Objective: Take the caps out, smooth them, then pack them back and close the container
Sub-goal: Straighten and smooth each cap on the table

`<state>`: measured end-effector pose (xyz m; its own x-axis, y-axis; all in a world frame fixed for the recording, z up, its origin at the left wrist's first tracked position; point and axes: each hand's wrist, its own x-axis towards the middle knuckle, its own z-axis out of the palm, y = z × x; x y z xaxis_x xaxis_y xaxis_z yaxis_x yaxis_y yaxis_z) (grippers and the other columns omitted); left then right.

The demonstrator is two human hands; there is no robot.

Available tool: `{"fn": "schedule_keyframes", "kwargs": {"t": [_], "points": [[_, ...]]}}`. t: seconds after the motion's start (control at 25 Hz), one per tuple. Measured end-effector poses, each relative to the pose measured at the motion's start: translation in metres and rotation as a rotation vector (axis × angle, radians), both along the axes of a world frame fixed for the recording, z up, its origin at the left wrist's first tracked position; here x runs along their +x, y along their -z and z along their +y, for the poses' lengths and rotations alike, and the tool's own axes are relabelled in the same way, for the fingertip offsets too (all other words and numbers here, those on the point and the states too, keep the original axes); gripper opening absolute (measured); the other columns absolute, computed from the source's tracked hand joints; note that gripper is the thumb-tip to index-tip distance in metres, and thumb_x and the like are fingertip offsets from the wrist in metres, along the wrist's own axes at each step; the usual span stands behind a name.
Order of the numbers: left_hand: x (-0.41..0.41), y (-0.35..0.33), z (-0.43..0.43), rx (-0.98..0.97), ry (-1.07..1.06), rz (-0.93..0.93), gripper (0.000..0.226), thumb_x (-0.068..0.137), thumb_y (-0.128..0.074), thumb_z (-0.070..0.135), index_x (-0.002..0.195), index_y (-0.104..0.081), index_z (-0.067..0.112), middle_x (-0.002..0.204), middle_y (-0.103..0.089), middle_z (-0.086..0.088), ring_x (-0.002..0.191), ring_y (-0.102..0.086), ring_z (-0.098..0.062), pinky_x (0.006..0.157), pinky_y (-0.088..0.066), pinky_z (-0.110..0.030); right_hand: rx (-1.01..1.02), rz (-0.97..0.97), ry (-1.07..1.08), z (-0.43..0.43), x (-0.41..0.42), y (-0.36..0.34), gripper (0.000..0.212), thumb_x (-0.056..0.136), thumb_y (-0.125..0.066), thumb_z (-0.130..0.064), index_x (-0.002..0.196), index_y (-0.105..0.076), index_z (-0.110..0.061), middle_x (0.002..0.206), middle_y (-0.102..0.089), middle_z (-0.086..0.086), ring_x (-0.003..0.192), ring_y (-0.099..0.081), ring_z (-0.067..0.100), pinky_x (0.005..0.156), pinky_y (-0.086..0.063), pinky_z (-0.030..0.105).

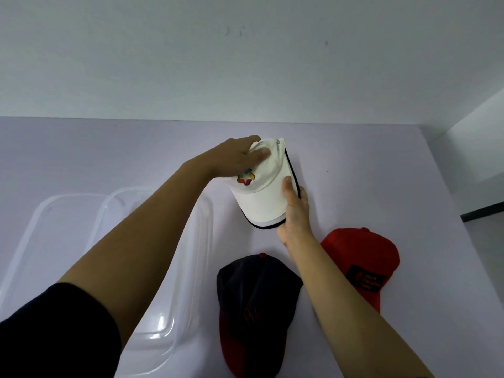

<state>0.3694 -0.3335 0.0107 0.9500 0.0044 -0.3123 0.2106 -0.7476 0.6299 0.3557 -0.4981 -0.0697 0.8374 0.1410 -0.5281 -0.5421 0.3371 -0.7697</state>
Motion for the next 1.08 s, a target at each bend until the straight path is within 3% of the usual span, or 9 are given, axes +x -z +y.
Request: {"fn": "schedule_keyframes", "kwargs": {"t": [0.08,0.2,0.28,0.36,0.48,0.6,0.76,0.88,1.08], "points": [[0.002,0.001,0.001,0.000,-0.005,0.006,0.045,0.098,-0.025,0.050,0.082,-0.047,0.014,0.074,-0.054,0.001,0.077,-0.051,-0.019,0.069,-0.037,-0.029,0.007,0.027,-0.026,0.001,-0.001,0.001,0.023,0.086,-0.062,-0.035,0.104,-0.054,-0.024,0.109,-0.064,0.006,0.099,-0.063,0.026,0.088,-0.053,0.046],[0.004,0.002,-0.005,0.033,-0.053,-0.026,0.052,0.099,-0.024,0.049,0.064,-0.035,0.011,0.061,-0.043,-0.003,0.062,-0.043,-0.017,0.060,-0.033,-0.027,0.044,0.095,-0.024,0.005,-0.005,0.001,0.055,0.085,-0.062,-0.038,0.132,-0.041,-0.019,0.122,-0.060,0.007,0.105,-0.061,0.026,0.082,-0.055,0.043],[0.004,0.001,-0.009,0.094,-0.062,-0.174,0.051,0.099,-0.032,0.044,0.058,-0.034,0.013,0.054,-0.040,-0.003,0.058,-0.041,-0.021,0.057,-0.032,-0.031,0.078,0.109,-0.012,0.008,-0.007,0.000,0.051,0.087,-0.059,-0.039,0.131,-0.042,-0.018,0.116,-0.061,0.004,0.101,-0.062,0.022,0.073,-0.055,0.039],[0.005,0.000,-0.011,0.221,-0.021,-0.309,0.043,0.100,-0.036,0.036,0.069,-0.050,0.009,0.056,-0.041,-0.001,0.066,-0.049,-0.028,0.062,-0.037,-0.034,0.096,0.116,-0.032,0.010,-0.008,-0.003,0.044,0.089,-0.056,-0.040,0.127,-0.044,-0.020,0.114,-0.062,0.003,0.099,-0.061,0.021,0.071,-0.055,0.037],[0.010,-0.008,-0.011,0.316,0.026,-0.187,0.043,0.099,-0.032,0.042,0.098,-0.058,0.009,0.072,-0.048,-0.001,0.086,-0.056,-0.034,0.073,-0.042,-0.038,0.133,0.134,-0.071,0.012,-0.013,-0.002,0.046,0.089,-0.053,-0.042,0.129,-0.043,-0.021,0.122,-0.060,0.006,0.105,-0.060,0.023,0.078,-0.055,0.040],[0.016,-0.012,-0.011,0.435,-0.010,-0.038,0.049,0.084,-0.041,0.067,0.093,-0.057,0.022,0.084,-0.053,0.000,0.085,-0.053,-0.026,0.072,-0.038,-0.033,0.163,0.110,-0.084,0.015,-0.019,-0.003,0.037,0.091,-0.052,-0.039,0.123,-0.046,-0.022,0.117,-0.061,0.004,0.104,-0.061,0.021,0.085,-0.054,0.041],[0.020,-0.005,-0.010,0.305,0.015,-0.109,0.026,0.092,-0.046,0.045,0.075,-0.050,0.026,0.069,-0.046,0.009,0.086,-0.055,-0.025,0.068,-0.037,-0.032,0.214,0.101,-0.077,0.017,-0.021,-0.007,0.041,0.092,-0.051,-0.038,0.128,-0.045,-0.019,0.122,-0.061,0.005,0.106,-0.061,0.021,0.084,-0.055,0.040],[0.019,-0.001,-0.012,0.221,-0.097,-0.186,0.030,0.095,-0.041,0.045,0.074,-0.050,0.024,0.076,-0.052,0.004,0.085,-0.053,-0.025,0.070,-0.037,-0.032,0.236,0.100,-0.100,0.012,-0.015,-0.012,0.042,0.092,-0.051,-0.036,0.130,-0.044,-0.017,0.119,-0.062,0.005,0.102,-0.063,0.019,0.073,-0.058,0.034],[0.016,-0.012,-0.027,0.418,-0.278,-0.206,0.060,0.093,-0.017,0.063,0.096,-0.058,0.019,0.085,-0.050,-0.005,0.080,-0.046,-0.029,0.072,-0.033,-0.034,0.313,0.208,-0.122,0.014,-0.023,-0.009,0.044,0.093,-0.050,-0.037,0.131,-0.047,-0.016,0.124,-0.062,0.007,0.103,-0.063,0.020,0.067,-0.059,0.033]]}}
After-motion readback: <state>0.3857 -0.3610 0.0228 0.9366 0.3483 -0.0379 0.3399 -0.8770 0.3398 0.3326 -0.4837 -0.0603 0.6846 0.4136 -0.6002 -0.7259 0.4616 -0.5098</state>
